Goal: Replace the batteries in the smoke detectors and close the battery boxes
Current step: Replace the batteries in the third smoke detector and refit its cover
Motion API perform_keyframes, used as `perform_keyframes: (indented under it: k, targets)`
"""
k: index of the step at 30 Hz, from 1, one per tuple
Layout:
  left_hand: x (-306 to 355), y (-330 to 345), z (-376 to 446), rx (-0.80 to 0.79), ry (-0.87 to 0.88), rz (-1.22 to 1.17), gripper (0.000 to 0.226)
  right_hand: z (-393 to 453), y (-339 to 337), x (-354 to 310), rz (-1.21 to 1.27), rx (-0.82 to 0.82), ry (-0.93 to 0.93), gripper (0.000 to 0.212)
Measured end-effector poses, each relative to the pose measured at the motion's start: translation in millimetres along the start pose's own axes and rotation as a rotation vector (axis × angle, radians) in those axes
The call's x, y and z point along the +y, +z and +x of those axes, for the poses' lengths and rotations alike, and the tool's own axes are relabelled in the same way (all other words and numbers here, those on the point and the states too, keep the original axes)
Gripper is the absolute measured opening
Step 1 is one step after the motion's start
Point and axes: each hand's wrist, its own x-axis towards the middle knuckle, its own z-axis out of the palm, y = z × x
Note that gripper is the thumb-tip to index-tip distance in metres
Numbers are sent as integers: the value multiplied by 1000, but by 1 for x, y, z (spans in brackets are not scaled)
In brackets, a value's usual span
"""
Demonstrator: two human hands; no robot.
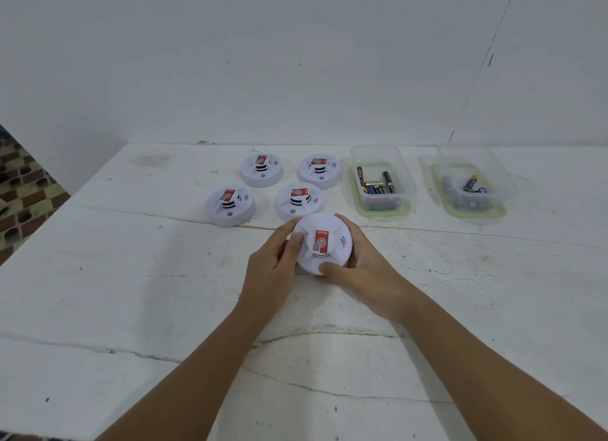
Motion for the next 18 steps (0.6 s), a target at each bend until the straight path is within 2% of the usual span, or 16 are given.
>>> perform_keyframes:
  k: [18]
  targets:
    - [1,0,-1,2,1,5,32,-1,1,-5,-35,-11,-17,76]
